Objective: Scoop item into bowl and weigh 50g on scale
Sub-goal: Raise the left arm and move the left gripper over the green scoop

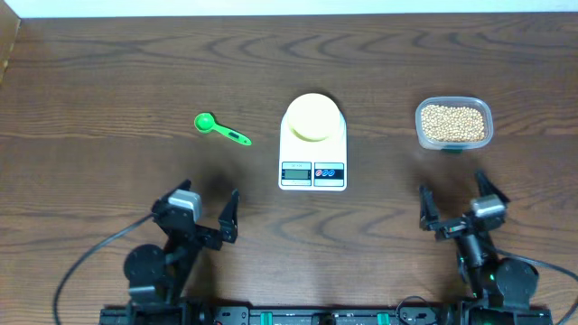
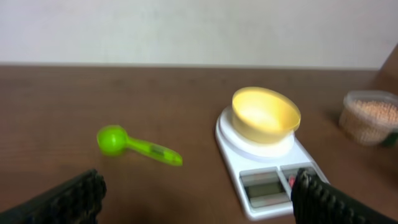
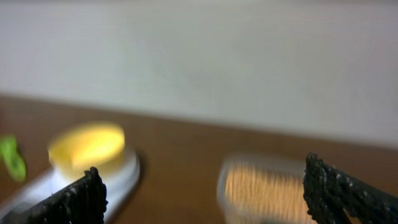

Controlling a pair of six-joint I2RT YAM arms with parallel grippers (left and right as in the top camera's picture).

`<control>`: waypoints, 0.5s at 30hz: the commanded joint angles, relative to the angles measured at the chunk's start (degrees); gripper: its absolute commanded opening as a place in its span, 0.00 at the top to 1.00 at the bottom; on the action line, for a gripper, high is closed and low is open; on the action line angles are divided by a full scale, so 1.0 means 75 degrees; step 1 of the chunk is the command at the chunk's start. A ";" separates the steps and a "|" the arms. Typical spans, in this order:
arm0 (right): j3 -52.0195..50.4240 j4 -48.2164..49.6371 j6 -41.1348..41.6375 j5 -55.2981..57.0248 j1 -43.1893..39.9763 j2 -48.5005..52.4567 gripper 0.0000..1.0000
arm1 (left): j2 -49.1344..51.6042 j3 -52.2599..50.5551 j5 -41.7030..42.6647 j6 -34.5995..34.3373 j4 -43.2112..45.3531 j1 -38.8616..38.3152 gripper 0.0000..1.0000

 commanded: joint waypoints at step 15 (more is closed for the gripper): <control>0.5342 -0.1364 0.0650 0.1241 0.0029 0.3456 0.01 | 0.7073 0.8320 -0.0213 0.0373 -0.1236 0.0032 0.02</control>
